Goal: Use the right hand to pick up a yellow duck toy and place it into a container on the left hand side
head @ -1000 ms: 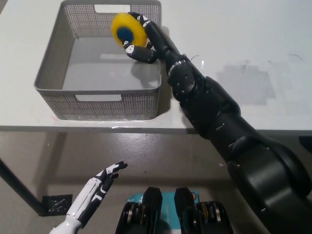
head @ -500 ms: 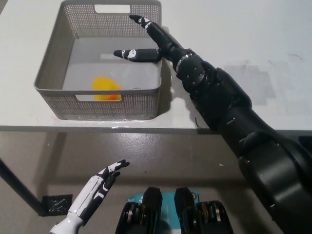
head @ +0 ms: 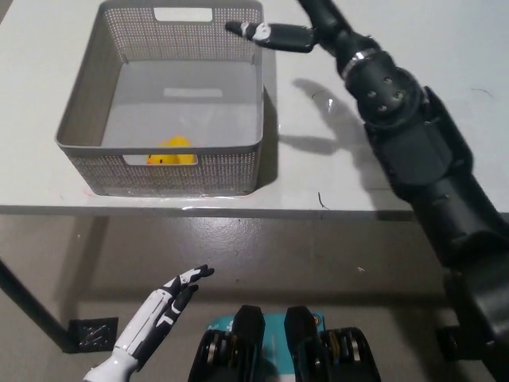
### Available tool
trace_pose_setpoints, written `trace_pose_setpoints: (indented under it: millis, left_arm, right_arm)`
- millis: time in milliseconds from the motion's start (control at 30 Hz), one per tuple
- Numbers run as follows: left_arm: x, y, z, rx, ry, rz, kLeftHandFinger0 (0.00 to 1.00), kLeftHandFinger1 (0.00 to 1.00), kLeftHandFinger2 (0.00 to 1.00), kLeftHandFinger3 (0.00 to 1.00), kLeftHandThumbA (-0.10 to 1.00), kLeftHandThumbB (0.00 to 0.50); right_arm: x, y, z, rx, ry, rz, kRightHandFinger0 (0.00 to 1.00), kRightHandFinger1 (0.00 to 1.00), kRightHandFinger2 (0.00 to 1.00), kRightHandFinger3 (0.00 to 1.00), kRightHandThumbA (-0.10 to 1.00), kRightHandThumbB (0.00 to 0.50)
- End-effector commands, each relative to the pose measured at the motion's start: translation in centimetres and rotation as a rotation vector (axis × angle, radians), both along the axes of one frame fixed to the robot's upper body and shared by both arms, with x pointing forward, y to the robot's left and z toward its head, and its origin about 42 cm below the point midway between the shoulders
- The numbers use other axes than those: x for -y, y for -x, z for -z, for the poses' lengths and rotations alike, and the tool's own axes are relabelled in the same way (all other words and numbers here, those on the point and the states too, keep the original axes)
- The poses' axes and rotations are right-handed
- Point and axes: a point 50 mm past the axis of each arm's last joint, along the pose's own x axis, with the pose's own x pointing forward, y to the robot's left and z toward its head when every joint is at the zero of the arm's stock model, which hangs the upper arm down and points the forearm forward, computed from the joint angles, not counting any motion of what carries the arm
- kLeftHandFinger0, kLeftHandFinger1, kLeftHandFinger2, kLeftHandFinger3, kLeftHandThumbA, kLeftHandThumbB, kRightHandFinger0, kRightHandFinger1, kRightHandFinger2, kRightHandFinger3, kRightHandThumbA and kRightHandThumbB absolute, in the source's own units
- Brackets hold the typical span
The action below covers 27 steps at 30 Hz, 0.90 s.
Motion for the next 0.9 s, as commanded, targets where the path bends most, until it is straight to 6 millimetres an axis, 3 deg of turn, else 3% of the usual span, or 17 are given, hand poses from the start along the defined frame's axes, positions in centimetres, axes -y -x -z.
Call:
trace_pose_setpoints:
  millis: [0, 100, 167, 267, 300, 367, 433, 500, 567, 700, 867]
  left_arm:
    - [-0.4, 0.4, -0.3, 0.011, -0.006, 0.015, 1.0, 1.0, 1.0, 1.0, 1.0, 0.434]
    - [-0.6, 0.8, -0.2, 0.01, -0.016, 0.014, 1.0, 1.0, 1.0, 1.0, 1.0, 0.403]
    - [-0.7, 0.9, -0.1, 0.006, -0.026, 0.004, 1.0, 1.0, 1.0, 1.0, 1.0, 0.403]
    - [-0.8, 0.8, 0.0, 0.004, -0.029, -0.01, 1.0, 1.0, 1.0, 1.0, 1.0, 0.415]
    - [-0.8, 0.8, 0.1, 0.008, -0.024, -0.009, 1.0, 1.0, 1.0, 1.0, 1.0, 0.404]
    - [-0.8, 0.6, 0.1, 0.015, -0.022, -0.007, 1.0, 1.0, 1.0, 1.0, 1.0, 0.391]
    - [-0.7, 0.5, 0.2, 0.017, -0.017, -0.015, 1.0, 1.0, 1.0, 1.0, 1.0, 0.392]
    - [-0.8, 0.5, 0.3, 0.016, -0.009, -0.024, 1.0, 1.0, 1.0, 1.0, 1.0, 0.402]
    - [-0.9, 0.5, 0.4, 0.018, 0.007, -0.036, 1.0, 1.0, 1.0, 1.0, 1.0, 0.41]
    - [-1.2, 0.5, 0.4, 0.027, 0.011, -0.038, 1.0, 1.0, 1.0, 1.0, 1.0, 0.369]
    - [-1.3, -0.5, -0.2, 0.053, 0.037, -0.032, 1.0, 1.0, 1.0, 1.0, 1.0, 0.341]
  right_arm:
    - [4.5, 4.5, -7.7, 0.187, -0.099, -0.058, 1.0, 1.0, 1.0, 1.0, 1.0, 0.421]
    - [6.5, 7.2, -7.4, 0.193, -0.11, -0.05, 1.0, 1.0, 1.0, 1.0, 1.0, 0.424]
    - [8.3, 9.4, -6.9, 0.232, -0.118, -0.053, 1.0, 1.0, 1.0, 1.0, 1.0, 0.384]
    - [10.1, 12.2, -5.6, 0.267, -0.139, -0.084, 1.0, 1.0, 1.0, 1.0, 1.0, 0.382]
    - [10.9, 14.0, -4.6, 0.289, -0.148, -0.094, 1.0, 1.0, 1.0, 1.0, 1.0, 0.378]
    - [11.5, 15.7, -3.8, 0.302, -0.159, -0.099, 1.0, 1.0, 1.0, 1.0, 1.0, 0.395]
    - [12.1, 19.5, -2.4, 0.349, -0.157, -0.093, 1.0, 1.0, 1.0, 1.0, 1.0, 0.384]
    - [12.0, 20.8, -2.0, 0.364, -0.164, -0.096, 1.0, 1.0, 1.0, 1.0, 1.0, 0.378]
    - [12.1, 23.5, -0.6, 0.364, -0.217, -0.114, 1.0, 1.0, 1.0, 1.0, 1.0, 0.373]
    - [12.2, 27.4, 2.6, 0.31, -0.261, -0.128, 1.0, 1.0, 1.0, 1.0, 1.0, 0.363]
    - [11.8, 29.0, 6.8, 0.2, -0.314, -0.141, 1.0, 1.0, 1.0, 1.0, 1.0, 0.355]
